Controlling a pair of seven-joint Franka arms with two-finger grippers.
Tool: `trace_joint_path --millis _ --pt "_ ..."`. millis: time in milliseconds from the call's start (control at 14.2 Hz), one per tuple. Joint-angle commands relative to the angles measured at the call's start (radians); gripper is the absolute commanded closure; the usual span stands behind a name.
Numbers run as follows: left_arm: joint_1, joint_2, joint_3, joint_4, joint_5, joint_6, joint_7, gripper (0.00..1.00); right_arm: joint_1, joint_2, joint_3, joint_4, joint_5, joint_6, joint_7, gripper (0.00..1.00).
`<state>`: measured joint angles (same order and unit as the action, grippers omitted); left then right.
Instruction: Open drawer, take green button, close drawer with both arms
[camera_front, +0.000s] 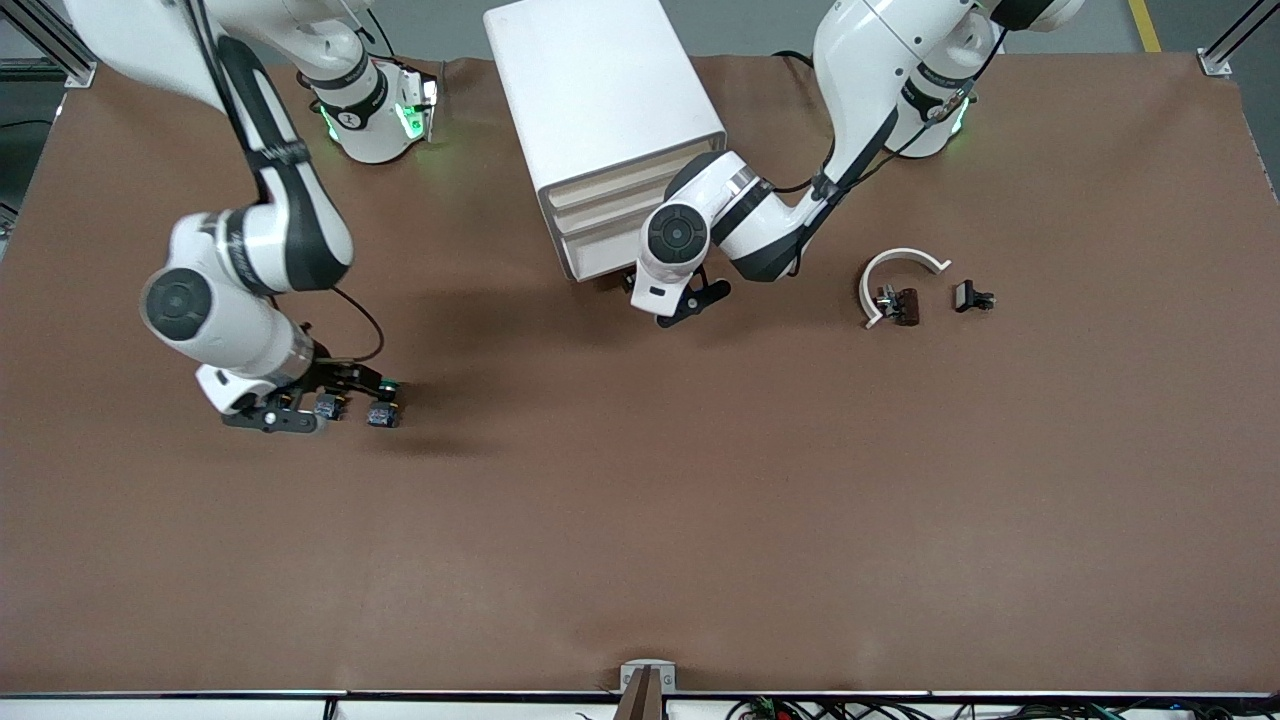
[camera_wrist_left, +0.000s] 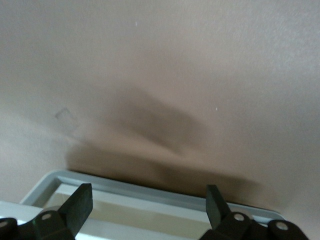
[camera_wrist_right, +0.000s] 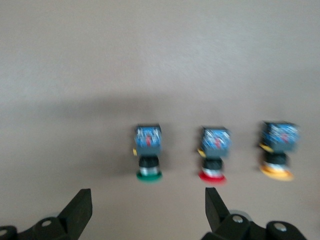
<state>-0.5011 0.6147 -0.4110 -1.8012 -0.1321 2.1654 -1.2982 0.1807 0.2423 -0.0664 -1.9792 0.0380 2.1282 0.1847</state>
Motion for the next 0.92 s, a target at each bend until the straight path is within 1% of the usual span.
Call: trace_joint_path --millis 0,212,423,564,847 --pt "0.001 0.029 -0.023 0.037 -0.064 -0.022 -0.015 0.00 -0.058 -0.052 0.010 0.107 0.014 -0.222 -0.062 0.00" --pt "0.001 0.045 -0.023 0.052 -0.113 -0.022 -0.018 0.00 -0.098 -0.081 0.010 0.224 0.002 -0.428 -0.115 0.00" --pt "0.003 0.053 -0.025 0.052 -0.153 -0.022 -0.026 0.00 -0.158 -0.089 0.008 0.336 -0.010 -0.585 -0.206 0.00" --pt "0.003 0.059 -0.025 0.052 -0.199 -0.028 -0.023 0.00 -0.188 -0.090 0.008 0.393 -0.042 -0.652 -0.275 0.00" --pt "0.010 0.059 -0.025 0.052 -0.268 -0.042 -0.021 0.00 -0.250 -0.090 0.008 0.468 -0.044 -0.720 -0.343 0.00"
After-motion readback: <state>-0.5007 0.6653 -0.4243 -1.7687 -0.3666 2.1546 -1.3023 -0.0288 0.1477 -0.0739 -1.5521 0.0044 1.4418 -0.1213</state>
